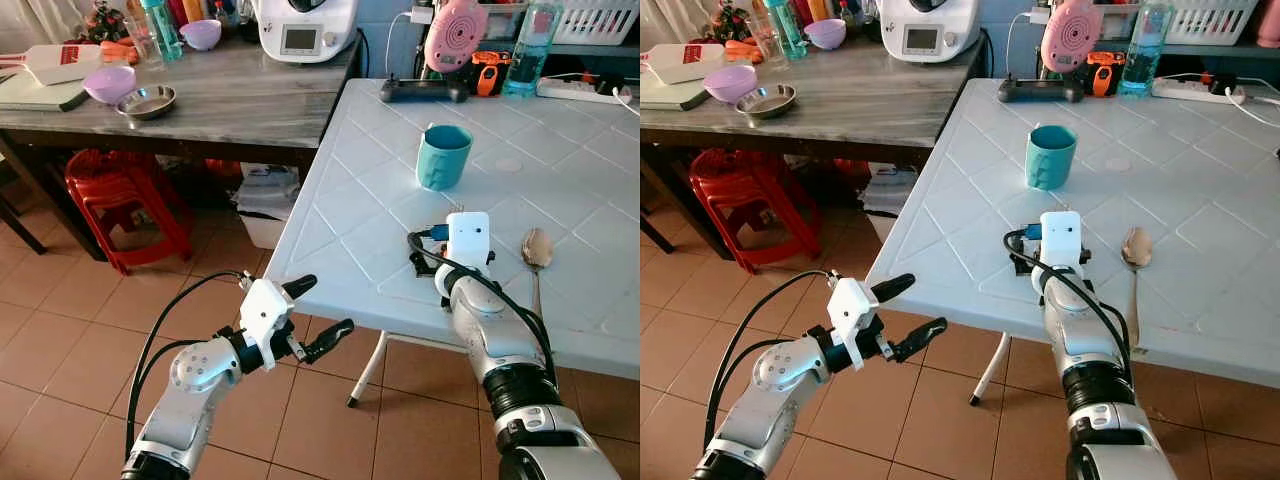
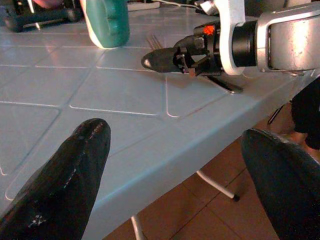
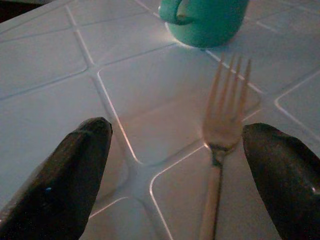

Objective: Setting the table

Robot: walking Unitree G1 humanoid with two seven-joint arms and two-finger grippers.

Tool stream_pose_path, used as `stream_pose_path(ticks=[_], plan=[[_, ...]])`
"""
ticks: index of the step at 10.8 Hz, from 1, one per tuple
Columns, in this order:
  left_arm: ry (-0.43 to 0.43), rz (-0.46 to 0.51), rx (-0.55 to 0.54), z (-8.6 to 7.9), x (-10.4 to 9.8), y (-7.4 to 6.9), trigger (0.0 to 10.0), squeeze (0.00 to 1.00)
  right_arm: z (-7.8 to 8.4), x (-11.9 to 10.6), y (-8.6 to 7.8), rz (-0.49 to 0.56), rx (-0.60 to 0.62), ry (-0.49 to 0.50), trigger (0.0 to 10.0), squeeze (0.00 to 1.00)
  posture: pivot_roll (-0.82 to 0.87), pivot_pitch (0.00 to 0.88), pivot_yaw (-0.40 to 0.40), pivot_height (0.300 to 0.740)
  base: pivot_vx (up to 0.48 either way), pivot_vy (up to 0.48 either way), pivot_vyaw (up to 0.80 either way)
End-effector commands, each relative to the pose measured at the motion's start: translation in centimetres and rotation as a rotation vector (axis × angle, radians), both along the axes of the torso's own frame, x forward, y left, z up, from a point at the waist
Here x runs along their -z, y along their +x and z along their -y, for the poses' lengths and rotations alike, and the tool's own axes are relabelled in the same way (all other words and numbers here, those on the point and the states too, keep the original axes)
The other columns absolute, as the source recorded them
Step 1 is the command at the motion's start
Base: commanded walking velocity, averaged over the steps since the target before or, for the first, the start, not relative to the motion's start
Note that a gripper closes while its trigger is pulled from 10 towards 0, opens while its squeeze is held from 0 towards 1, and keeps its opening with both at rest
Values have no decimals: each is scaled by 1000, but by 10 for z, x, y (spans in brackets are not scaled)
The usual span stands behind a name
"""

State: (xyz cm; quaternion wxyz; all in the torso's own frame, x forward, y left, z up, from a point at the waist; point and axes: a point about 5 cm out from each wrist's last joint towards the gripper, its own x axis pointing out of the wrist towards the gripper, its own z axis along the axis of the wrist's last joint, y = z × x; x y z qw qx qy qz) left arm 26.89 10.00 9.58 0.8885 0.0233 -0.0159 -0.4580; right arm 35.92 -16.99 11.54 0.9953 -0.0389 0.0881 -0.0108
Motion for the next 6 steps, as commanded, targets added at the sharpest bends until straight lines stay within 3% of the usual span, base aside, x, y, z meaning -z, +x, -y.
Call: stream_pose_path(ticks=[1, 3, 4, 5, 6], plan=[[11, 4, -3, -3, -1, -1, 10000, 0, -1, -1, -1, 2, -4, -9, 10000, 0, 64, 54, 73, 740, 0, 0, 0], [13, 0, 6, 0, 0, 0, 10000, 0, 2, 8, -4, -36, 16, 26, 10000, 0, 57, 55, 78, 740, 0, 0, 0], [16, 1, 10, 0, -1, 1, 10000, 0, 3, 11, -5, -61, 23, 58, 5020, 0, 56, 55, 80, 740, 0, 0, 0], [19, 2, 15, 0, -2, 2, 10000, 0, 6, 17, -7, -105, 32, 96, 3569, 0, 57, 54, 81, 740, 0, 0, 0], [21, 2, 17, 0, -2, 2, 10000, 0, 11, 21, -8, -130, 41, 114, 118, 0, 59, 54, 80, 740, 0, 0, 0]])
